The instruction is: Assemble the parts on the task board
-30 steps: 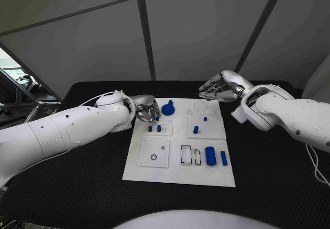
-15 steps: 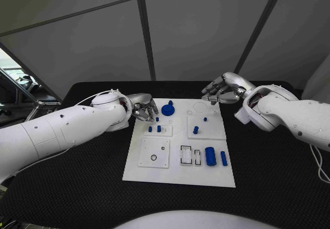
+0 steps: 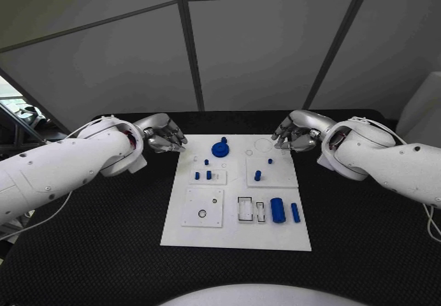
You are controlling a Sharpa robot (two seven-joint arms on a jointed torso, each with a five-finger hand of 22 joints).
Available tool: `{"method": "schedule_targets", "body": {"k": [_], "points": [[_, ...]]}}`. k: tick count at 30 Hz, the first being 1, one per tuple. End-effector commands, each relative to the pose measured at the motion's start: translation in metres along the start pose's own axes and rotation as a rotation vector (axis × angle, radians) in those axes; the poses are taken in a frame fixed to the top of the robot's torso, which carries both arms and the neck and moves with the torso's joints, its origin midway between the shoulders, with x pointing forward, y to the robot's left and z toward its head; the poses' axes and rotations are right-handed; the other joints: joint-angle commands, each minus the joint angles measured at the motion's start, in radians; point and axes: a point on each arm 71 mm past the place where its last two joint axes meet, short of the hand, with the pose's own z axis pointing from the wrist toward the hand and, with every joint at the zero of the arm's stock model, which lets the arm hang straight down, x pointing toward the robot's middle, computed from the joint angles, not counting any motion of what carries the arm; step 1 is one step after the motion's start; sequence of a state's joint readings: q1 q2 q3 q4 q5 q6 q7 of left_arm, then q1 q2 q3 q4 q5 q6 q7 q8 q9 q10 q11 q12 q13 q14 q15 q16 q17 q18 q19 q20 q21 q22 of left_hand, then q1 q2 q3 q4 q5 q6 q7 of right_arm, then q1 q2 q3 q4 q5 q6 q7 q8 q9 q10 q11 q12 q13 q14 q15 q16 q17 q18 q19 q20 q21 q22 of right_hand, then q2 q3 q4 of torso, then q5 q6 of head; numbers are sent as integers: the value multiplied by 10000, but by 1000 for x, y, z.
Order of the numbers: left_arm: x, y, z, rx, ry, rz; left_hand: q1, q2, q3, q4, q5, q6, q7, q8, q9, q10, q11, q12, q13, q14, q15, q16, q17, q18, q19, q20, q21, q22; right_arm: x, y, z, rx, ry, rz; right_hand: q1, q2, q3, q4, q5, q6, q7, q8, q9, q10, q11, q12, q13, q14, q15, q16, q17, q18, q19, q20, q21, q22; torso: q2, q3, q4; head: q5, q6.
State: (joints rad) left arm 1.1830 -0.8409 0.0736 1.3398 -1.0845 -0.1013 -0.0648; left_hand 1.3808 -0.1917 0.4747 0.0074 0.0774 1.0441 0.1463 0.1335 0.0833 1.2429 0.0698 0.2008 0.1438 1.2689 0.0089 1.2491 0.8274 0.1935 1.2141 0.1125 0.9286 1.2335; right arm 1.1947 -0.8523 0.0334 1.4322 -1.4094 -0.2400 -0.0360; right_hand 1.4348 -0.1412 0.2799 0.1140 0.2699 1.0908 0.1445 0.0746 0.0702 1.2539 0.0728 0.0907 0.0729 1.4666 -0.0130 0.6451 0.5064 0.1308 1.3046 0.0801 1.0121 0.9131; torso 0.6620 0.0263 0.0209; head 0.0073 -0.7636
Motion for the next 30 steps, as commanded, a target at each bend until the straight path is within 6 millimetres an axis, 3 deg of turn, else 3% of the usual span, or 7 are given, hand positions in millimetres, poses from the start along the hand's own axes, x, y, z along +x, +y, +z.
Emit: {"method": "schedule_targets", "body": {"k": [1,3,7,11,18,21,30], "points": [[-9,0,-6,351,-601,-3669,-217,-9,-140,23,94,120,-48,74,-3,27,-74,610,371,31,-118,35,47,-495,-33,-82,-246,-147,8,5,-1,-89,263,-1908,-70,-111,50,11,-98,22,-4,-38,-9,-159,-15,-52,9,210,-5,278,211,-144,-29,51,347,372,1,-17,24,-119,40],[-11,1,-8,533,-770,-4571,-225,28,-171,-9,127,188,-85,154,-5,-211,-157,1250,790,44,-159,24,11,-499,12,-126,-409,-253,12,7,-1,-128,349,-2136,-119,-160,30,15,-188,-15,-25,-55,-14,-216,-12,-43,18,171,1,328,238,-138,-84,61,383,406,8,-13,20,-126,53],[-13,-2,-12,1029,-1181,-6386,-331,47,-309,10,99,283,-60,363,35,-507,-132,2224,1420,-237,-144,-262,-506,-378,-290,-139,-1173,-669,20,11,-1,-165,495,-2458,-201,-242,-23,13,-299,-123,-11,-81,-23,-342,8,14,50,130,8,547,432,-155,-107,79,573,615,10,8,13,-152,97],[-9,-7,-17,1633,-1378,-7991,-344,220,-327,38,117,196,-23,659,85,-1214,-127,3410,2181,-518,-113,-580,-1049,-287,-512,-126,-1894,-1071,28,13,1,-148,746,-2697,-229,-264,-44,-23,-310,-205,40,-66,-16,-565,64,92,86,160,51,1113,969,-220,-19,120,1001,1089,27,-18,9,-164,113],[-3,-14,-23,2262,-1366,-9358,-212,343,-184,-30,117,35,-8,868,113,-1719,-64,3917,2431,-995,-109,-1137,-2003,-138,-910,-105,-2895,-1619,36,16,3,-148,1094,-2908,-239,-223,-1,-84,-269,-279,116,-44,-8,-861,133,249,108,191,100,2062,1842,-329,178,182,1732,1898,21,-5,22,-119,85],[-2,-15,-25,2377,-1318,-9562,-205,364,-165,-34,118,26,-12,908,121,-1754,-60,3980,2449,-1025,-107,-1183,-2064,-129,-938,-102,-2979,-1667,39,18,4,-168,1177,-2946,-240,-218,30,-106,-245,-338,181,-59,-14,-950,176,300,103,182,128,2328,2082,-351,201,215,1894,2076,26,-5,11,-103,101],[1,-18,-24,2494,-1216,-9728,-212,373,-138,-39,118,-66,8,964,123,-1873,-40,4098,2475,-1079,-96,-1267,-2188,-112,-980,-94,-3143,-1759,45,19,7,-123,1504,-3086,3,-29,491,-278,-498,-225,139,1,8,-948,141,510,98,246,104,3292,2996,-471,477,228,2587,2864,27,-6,-9,-74,103]]}}
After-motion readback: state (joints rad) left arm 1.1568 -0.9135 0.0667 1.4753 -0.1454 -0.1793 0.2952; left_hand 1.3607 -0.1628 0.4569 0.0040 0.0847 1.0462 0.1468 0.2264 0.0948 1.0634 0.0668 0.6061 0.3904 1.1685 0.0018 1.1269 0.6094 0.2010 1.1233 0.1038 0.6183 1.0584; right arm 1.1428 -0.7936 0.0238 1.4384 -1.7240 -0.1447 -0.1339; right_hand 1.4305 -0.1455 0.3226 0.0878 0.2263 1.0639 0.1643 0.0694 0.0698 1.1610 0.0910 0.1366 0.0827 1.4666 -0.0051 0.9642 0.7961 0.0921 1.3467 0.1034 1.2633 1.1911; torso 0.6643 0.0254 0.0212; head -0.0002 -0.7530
